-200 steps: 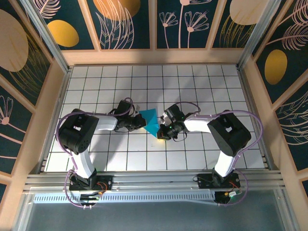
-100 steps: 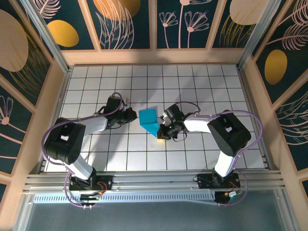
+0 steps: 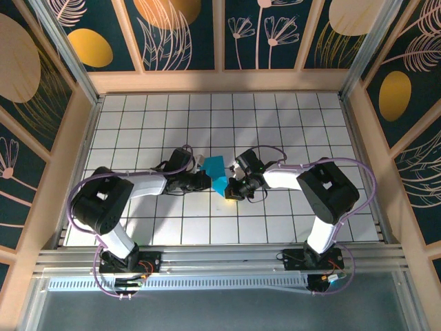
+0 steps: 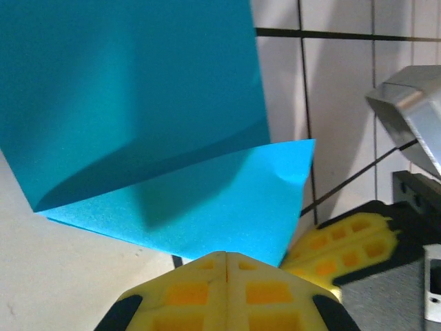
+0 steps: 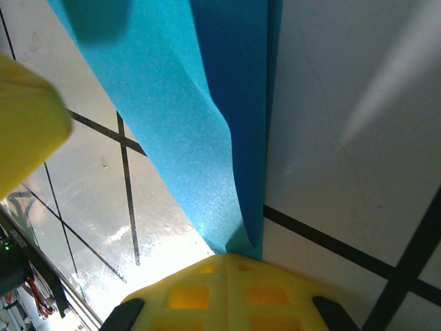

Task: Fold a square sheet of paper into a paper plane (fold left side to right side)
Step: Third fold the triangle at the center of the table.

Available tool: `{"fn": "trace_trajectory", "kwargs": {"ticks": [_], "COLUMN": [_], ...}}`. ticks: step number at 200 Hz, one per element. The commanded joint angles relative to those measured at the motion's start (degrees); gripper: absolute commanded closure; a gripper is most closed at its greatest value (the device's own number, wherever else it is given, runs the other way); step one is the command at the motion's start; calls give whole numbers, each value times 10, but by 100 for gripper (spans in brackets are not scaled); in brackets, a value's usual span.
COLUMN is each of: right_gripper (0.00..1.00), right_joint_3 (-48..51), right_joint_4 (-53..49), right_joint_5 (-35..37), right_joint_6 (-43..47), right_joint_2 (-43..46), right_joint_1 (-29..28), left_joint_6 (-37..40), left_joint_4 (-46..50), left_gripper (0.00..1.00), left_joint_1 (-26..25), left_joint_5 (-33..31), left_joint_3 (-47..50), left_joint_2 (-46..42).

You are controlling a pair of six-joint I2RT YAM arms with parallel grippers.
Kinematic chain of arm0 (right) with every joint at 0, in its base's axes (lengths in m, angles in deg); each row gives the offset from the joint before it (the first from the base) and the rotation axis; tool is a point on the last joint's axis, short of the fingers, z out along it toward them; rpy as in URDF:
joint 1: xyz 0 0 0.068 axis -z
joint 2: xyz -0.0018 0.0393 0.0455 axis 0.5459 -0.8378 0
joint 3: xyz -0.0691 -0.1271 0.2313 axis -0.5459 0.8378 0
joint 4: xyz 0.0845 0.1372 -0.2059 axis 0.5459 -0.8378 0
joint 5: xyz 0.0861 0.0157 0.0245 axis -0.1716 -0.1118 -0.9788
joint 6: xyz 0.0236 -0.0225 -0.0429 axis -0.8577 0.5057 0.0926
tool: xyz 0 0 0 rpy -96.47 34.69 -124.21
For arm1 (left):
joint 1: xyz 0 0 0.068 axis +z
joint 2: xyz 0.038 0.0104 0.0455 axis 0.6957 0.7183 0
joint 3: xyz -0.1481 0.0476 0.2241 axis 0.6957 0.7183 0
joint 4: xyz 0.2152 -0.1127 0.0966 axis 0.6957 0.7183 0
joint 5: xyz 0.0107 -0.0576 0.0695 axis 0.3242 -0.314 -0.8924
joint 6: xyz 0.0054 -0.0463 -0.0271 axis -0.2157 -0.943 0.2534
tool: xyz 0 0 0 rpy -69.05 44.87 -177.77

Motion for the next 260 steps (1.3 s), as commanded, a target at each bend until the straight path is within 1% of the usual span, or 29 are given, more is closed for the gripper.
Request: {"fn": "trace_trajectory", "kwargs": {"ticks": [1, 54, 93, 111, 153, 179, 213, 260], "right_gripper": [100, 100, 100, 100, 100, 100, 100, 100], "right_joint_3": [20, 18, 15, 7, -28, -45, -62, -82], "right_joint_4": [-87, -88, -89, -85, -55, -44, -20, 19], "right_joint_5": [83, 80, 76, 65, 12, 1, 1, 13], "right_joint_6": [6, 8, 8, 5, -21, -37, -55, -80], "right_joint_2": [-35, -36, -33, -22, 16, 33, 20, -27], "right_joint_1": [-2, -2, -2, -2, -2, -4, -16, -27], "left_joint_6": [1, 1, -3, -7, -12, -10, -9, -8], "left_joint_4": [0, 12, 49, 74, 84, 86, 88, 89], "left_gripper": [99, 98, 99, 100, 100, 100, 100, 100], "left_joint_1": [2, 2, 2, 1, 1, 2, 2, 1], "left_joint_5": [2, -14, -49, -64, -73, -75, -76, -76], "left_joint_3": [-25, -44, -56, -63, -49, -45, -47, -47], "left_joint_2": [27, 54, 67, 72, 74, 72, 73, 72]}}
